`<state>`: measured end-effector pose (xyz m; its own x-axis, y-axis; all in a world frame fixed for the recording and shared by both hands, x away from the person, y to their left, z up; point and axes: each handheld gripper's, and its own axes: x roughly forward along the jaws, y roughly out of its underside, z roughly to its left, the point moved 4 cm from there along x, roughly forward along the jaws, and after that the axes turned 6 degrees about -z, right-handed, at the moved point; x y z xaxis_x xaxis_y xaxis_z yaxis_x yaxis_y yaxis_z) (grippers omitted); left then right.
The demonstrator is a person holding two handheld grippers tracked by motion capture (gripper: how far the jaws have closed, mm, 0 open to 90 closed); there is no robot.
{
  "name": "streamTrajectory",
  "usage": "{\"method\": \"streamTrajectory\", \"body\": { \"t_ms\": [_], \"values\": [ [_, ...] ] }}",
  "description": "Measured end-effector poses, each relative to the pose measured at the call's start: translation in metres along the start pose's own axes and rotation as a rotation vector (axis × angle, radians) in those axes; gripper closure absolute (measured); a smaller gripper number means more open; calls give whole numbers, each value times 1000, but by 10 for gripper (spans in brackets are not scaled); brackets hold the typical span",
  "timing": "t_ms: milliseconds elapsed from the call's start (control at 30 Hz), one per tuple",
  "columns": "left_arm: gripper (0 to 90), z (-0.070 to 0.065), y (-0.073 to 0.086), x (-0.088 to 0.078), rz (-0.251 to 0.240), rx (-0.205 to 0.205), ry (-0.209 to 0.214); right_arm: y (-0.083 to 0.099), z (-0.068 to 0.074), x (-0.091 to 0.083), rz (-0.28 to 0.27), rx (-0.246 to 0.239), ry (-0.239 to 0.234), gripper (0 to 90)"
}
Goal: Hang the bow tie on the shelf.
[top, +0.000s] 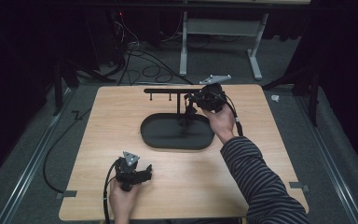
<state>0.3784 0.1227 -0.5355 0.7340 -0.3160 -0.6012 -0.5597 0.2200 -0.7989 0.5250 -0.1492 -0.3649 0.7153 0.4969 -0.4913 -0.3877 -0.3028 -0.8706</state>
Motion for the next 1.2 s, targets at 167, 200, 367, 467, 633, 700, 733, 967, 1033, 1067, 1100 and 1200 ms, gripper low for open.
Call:
{"method": "streamTrajectory", "body": {
  "t_ms": [167,200,367,467,633,700,733,967,1033,1067,1100,1200],
  "values": [
    [163,0,0,0,-1,-1,0,-1,-1,-4,-7,-2,-4,773],
    [163,0,0,0,-1,-1,0,-1,-1,-5,-12,1,-3,769],
    [163,0,0,0,-1,-2,0,-2,-3,-10,-21,0,-2,754],
    [163,0,0,0,-1,-1,0,-2,-4,-14,-25,11,-5,744],
    [163,0,0,0,-1,-1,0,0,-5,-20,-38,16,-14,728],
    [163,0,0,0,-1,-1,0,0,-6,-21,-39,13,-11,722],
    [163,0,0,0,-1,-1,0,0,-7,-22,-46,17,-14,717],
    [163,0,0,0,0,-1,0,4,-10,-28,-57,33,-25,679],
    [163,0,0,0,-1,-1,0,6,-11,-29,-52,38,-24,672],
    [163,0,0,0,0,1,-1,7,-12,-30,-54,41,-25,672],
    [163,0,0,0,-1,-1,0,8,-13,-31,-54,47,-24,671],
    [163,0,0,0,-1,-1,1,9,-15,-34,-58,51,-25,666]
  ]
}}
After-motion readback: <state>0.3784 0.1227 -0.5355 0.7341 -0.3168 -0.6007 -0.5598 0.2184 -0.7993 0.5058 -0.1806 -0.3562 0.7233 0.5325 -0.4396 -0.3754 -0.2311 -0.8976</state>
